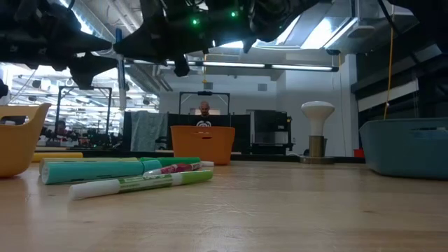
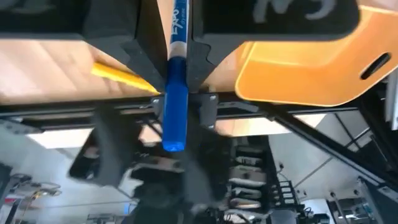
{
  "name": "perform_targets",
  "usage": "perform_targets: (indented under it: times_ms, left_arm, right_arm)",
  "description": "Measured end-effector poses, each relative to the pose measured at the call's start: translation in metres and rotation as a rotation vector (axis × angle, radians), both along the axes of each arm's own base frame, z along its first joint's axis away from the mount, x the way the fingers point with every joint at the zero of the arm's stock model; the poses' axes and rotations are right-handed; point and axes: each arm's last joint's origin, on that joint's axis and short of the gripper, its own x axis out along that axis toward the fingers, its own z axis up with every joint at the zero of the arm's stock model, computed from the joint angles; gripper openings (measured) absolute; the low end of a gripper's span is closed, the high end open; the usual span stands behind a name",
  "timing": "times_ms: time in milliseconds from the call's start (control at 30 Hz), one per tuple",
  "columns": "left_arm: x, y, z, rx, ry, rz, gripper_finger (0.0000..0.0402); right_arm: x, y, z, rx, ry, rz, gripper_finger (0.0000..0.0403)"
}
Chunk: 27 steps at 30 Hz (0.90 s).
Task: Pick & Place Markers
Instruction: Put the blue marker pen into the yellow bin
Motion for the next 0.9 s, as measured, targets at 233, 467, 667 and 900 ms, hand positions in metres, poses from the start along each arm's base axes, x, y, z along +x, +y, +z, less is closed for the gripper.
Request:
perform_targets:
  times_ms: [233, 467, 667, 900]
  left_arm:
    - [0.000, -0.002, -0.001, -0.009, 0.009, -0.078, 0.0214]
    - [0.001, -0.001, -0.002, 0.045, 0.029, -0.048, 0.0214]
    - [0.006, 0.001, -0.005, 0.084, 0.085, 0.018, 0.0214]
    - [0.013, 0.001, 0.000, 0.115, 0.042, 0.031, 0.0214]
  right_arm:
    - [0.001, -0.018, 0.008, -0.014, -0.082, 0.035, 0.0041]
    - [0.001, -0.025, 0.014, 0.006, -0.139, 0.056, 0.0041]
    - [0.001, -0.025, 0.016, 0.000, -0.161, 0.057, 0.0041]
    - [0.001, -0.026, 0.019, -0.018, -0.200, 0.052, 0.0041]
